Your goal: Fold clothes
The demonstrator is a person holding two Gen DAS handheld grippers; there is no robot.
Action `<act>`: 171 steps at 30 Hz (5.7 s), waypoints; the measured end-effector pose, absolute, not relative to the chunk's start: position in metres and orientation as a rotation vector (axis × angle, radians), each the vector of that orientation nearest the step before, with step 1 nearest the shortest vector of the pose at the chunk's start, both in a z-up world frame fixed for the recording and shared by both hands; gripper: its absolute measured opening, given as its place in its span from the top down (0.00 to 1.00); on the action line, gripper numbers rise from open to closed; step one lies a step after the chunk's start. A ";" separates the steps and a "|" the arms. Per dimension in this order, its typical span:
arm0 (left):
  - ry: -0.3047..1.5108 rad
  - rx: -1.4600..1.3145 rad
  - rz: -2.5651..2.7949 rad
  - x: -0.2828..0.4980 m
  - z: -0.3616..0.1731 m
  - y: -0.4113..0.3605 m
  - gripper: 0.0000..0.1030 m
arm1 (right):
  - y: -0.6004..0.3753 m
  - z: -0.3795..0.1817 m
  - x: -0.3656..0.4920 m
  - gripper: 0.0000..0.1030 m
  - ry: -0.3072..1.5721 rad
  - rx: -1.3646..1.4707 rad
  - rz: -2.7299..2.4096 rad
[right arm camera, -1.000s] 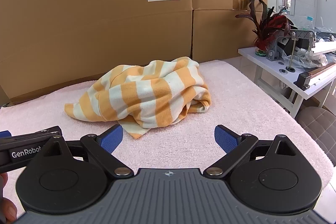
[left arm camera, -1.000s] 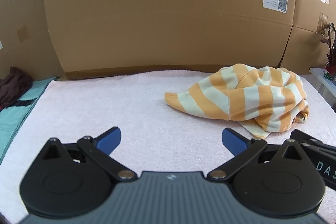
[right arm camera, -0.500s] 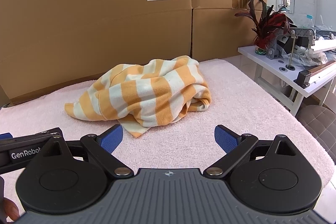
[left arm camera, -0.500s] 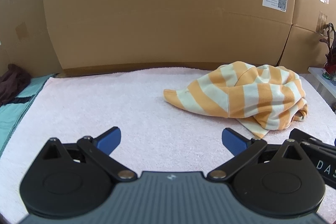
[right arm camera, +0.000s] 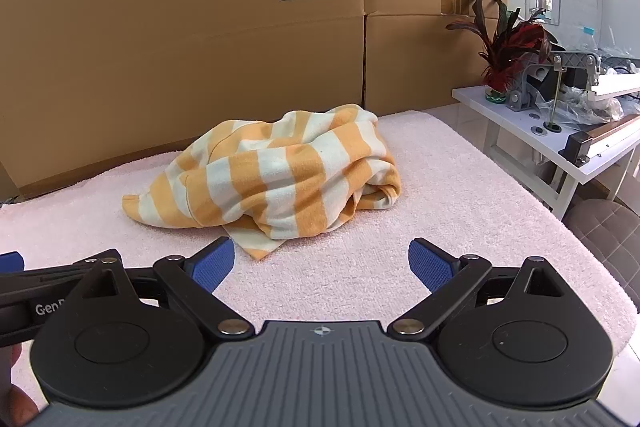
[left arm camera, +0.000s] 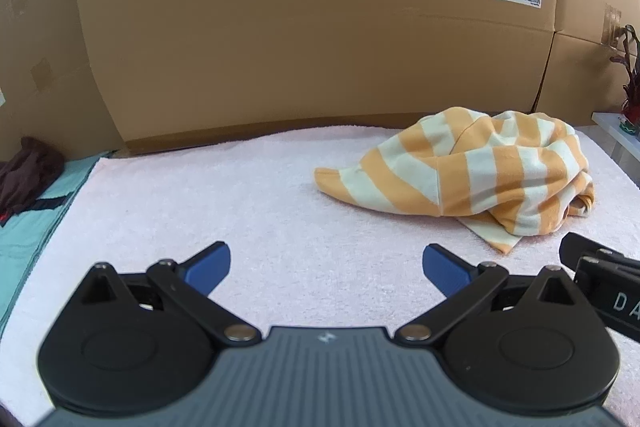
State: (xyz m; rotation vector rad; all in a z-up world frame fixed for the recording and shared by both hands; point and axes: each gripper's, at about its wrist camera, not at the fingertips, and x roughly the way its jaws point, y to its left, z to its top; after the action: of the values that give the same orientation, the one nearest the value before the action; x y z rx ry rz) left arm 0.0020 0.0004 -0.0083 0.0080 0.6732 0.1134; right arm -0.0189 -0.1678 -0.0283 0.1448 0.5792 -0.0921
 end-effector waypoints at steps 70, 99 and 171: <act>0.720 -0.023 0.092 0.047 -0.068 0.062 0.01 | -0.167 -0.034 0.056 0.87 0.514 -0.042 -0.001; 0.647 0.325 -0.271 0.042 -0.062 -0.075 0.01 | -0.225 -0.066 -0.028 0.85 0.612 -0.050 -0.068; 0.237 0.010 -0.070 -0.045 0.022 0.031 0.85 | -0.145 -0.097 -0.109 0.40 0.397 -0.434 0.119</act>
State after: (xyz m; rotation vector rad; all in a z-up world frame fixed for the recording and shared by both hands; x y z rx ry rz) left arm -0.0448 0.0313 0.0223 0.0095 0.2370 -0.0697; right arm -0.1088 -0.1448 -0.0967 -0.4343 0.3975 0.1194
